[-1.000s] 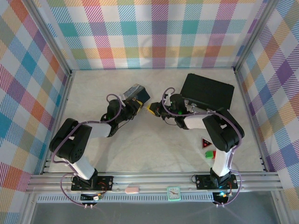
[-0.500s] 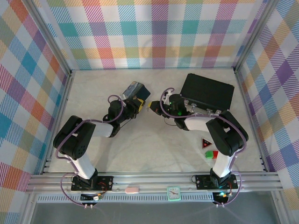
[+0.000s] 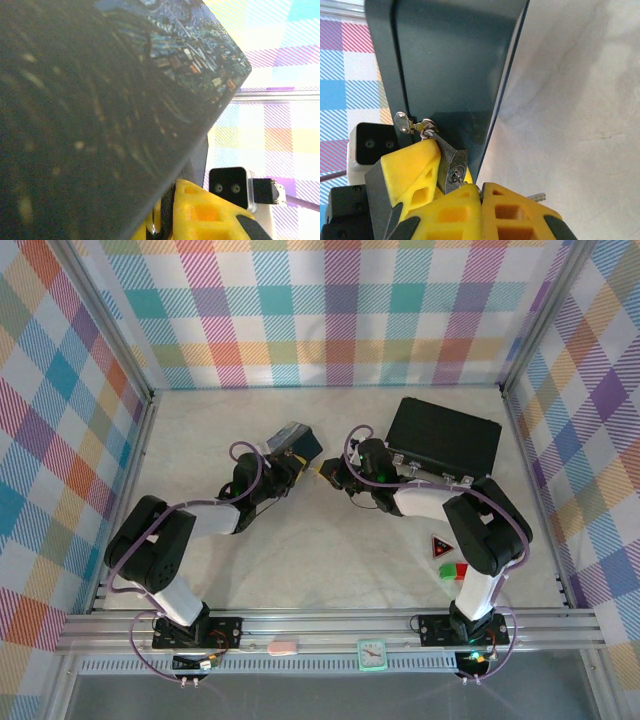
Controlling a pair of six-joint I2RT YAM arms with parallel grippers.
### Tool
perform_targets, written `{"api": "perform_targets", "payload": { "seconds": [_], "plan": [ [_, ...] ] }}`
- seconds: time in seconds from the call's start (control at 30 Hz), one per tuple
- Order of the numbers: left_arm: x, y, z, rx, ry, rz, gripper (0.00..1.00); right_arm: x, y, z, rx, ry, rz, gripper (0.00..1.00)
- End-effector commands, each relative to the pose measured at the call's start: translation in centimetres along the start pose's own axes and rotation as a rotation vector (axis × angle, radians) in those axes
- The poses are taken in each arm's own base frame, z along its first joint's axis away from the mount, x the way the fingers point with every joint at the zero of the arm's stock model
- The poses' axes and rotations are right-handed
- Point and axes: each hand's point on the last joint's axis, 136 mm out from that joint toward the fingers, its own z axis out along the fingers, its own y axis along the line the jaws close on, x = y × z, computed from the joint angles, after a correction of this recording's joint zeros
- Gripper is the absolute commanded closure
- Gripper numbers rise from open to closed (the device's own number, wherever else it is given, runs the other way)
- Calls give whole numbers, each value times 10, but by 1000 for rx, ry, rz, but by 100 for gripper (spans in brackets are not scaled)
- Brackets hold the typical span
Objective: Unlock the padlock with the key
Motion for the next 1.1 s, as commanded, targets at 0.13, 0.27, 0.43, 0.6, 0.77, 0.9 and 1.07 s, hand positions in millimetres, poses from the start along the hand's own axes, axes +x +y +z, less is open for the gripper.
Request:
{"api": "perform_targets", "payload": {
  "seconds": [0.13, 0.27, 0.43, 0.6, 0.77, 0.9, 1.07],
  "plan": [
    [67, -31, -2, 60, 244, 81, 100, -1, 61, -1, -174, -11, 23, 100],
    [64, -31, -2, 31, 207, 101, 100, 1, 57, -5, -154, -65, 77, 100],
    [60, -26, -1, 11, 175, 78, 100, 5, 69, -5, -168, -82, 41, 100],
    [57, -23, 1, 1, 153, 55, 100, 12, 67, -1, -188, -85, 51, 100],
    [53, -18, 0, -16, 125, 53, 100, 18, 69, -4, -200, -84, 13, 100],
    [50, -15, 1, -26, 109, 52, 100, 22, 67, -9, -195, -78, -15, 100],
    [47, -13, 3, -30, 88, 47, 100, 28, 63, -14, -208, -73, -23, 100]
  ]
}}
